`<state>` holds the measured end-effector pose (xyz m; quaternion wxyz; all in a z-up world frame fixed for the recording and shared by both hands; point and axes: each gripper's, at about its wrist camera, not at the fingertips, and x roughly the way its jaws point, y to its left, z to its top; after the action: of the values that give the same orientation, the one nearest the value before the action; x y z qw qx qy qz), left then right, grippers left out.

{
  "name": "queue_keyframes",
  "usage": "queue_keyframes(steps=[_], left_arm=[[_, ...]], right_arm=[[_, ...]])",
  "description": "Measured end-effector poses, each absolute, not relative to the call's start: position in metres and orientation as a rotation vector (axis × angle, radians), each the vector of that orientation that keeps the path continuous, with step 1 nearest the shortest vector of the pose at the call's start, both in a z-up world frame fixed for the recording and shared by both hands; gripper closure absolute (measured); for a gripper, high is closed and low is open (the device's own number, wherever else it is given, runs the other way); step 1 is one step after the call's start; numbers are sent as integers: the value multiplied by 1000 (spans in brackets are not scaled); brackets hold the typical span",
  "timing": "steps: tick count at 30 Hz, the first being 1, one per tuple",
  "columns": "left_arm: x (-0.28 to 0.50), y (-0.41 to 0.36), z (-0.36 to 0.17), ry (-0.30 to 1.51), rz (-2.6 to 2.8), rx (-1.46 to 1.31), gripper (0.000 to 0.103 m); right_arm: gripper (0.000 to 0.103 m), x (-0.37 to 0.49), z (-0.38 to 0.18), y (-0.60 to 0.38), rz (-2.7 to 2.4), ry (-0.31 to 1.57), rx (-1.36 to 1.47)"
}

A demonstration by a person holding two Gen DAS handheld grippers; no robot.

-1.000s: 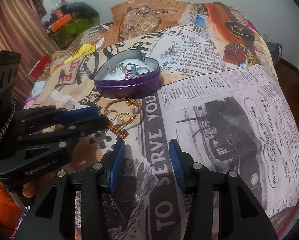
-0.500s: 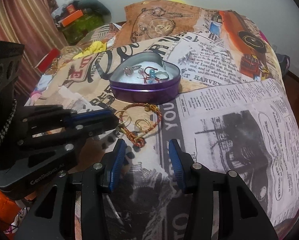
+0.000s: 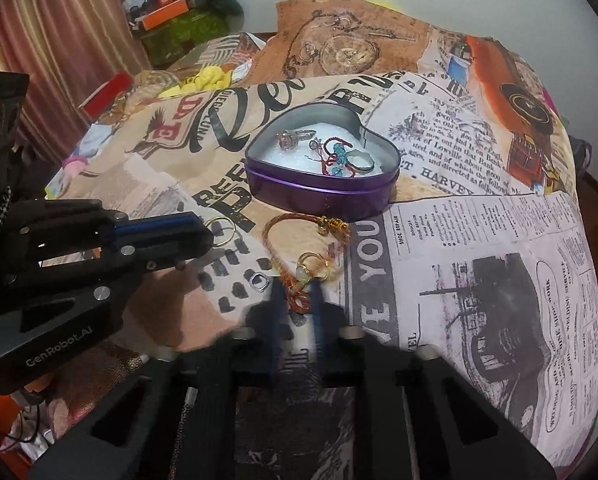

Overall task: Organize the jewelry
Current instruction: 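Grasp a gold ring with the left gripper while the right grasps the braided gold bracelet, then carry the bracelet and ring over the heart tin with both grippers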

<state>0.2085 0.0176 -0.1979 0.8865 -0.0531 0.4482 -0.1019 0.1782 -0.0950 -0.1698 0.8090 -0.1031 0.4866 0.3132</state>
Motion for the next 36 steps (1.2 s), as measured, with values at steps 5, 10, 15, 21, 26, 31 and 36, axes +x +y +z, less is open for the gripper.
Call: queue_keyframes(steps=[5,10,15,21,26,31,36], left_arm=[[203,16,-187,906,-213,-102,97],[198,15,-175,878,-212,-97,97],[194,17,-164,853,-207,-100,97],[191,18,-150,818,-204,-99,97],[194,19,-141,790,-204,-96,97],[202,20,-135,769,-202,-98,97],[214,22,-133,757,-198,-100,97]], right_arm=[[96,174,-163,-98,658,1020,-205],[96,168,-149,-102,649,985,-196],[96,164,-130,-107,630,935,-181],[96,165,-110,-111,602,872,-174],[96,172,-101,-117,584,844,-145],[96,180,-97,-119,574,826,-125],[96,191,-93,-114,583,805,-111]])
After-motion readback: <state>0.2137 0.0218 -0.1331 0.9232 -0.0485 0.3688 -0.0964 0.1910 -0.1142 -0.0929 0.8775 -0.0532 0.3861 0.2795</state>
